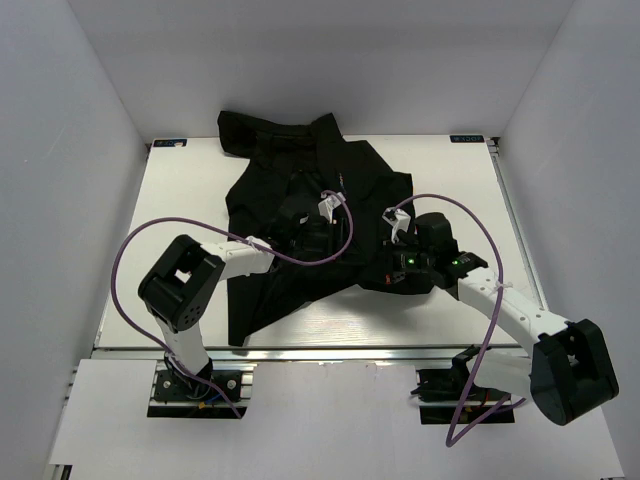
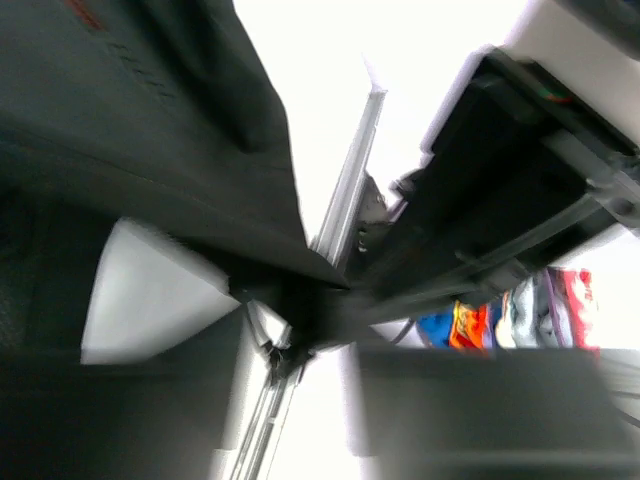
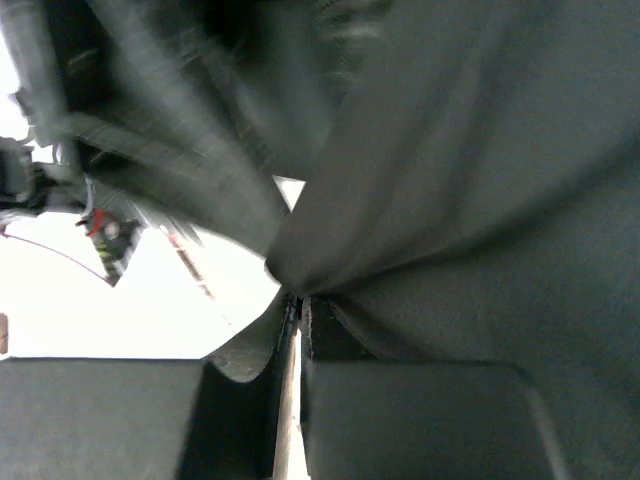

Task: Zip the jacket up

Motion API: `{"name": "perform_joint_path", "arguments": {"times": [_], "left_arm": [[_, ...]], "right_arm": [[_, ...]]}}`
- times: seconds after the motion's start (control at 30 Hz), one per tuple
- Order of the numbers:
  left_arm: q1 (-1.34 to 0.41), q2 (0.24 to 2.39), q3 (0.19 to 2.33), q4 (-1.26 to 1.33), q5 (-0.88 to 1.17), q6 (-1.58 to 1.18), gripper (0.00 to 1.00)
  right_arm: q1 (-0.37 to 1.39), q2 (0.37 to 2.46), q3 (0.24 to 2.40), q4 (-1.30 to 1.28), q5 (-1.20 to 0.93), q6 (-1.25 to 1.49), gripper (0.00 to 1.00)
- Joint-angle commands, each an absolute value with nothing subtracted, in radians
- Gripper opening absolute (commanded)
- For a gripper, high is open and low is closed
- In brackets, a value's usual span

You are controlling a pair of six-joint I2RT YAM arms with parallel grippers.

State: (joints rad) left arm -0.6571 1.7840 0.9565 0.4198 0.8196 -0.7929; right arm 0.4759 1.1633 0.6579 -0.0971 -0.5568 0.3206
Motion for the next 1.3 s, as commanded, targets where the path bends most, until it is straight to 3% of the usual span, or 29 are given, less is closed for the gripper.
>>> {"name": "perform_joint_path", "arguments": {"times": [0.0,0.03,0.07,0.4,0.63,0.87,1.17,1.27], "left_arm": [[-0.663,1.726,0.965,0.313,0.784,-0.738,0.74],[-0.661,1.711,0.956,0.317,0.784,-0.736,0.93],[-0.663,1.703,0.944,0.313,0.773,-0.736,0.98],[-0.657,1.602,0.810,0.434,0.810,-0.749,0.97],[-0.657,1.626,0.790,0.558,0.937,-0.781,0.78],[-0.655,1.689,0.796,0.735,0.989,-0.877,0.71],[-0.657,1.752,0.782,0.974,1.032,-1.025,0.32],[-0.657,1.743,0.778,0.973,1.016,-1.029,0.05]], "right_arm": [[0.472,1.120,0.672,-0.060,-0.673,0.311,0.00],[0.465,1.118,0.672,-0.060,-0.689,0.307,0.00],[0.459,1.115,0.673,-0.061,-0.699,0.307,0.00],[0.371,1.094,0.663,-0.037,-0.816,0.360,0.00],[0.350,1.077,0.663,0.025,-0.881,0.414,0.00],[0.350,1.080,0.661,0.029,-0.884,0.417,0.00],[0.350,1.060,0.649,0.066,-0.853,0.446,0.00],[0.350,1.063,0.643,0.072,-0.850,0.456,0.00]]}}
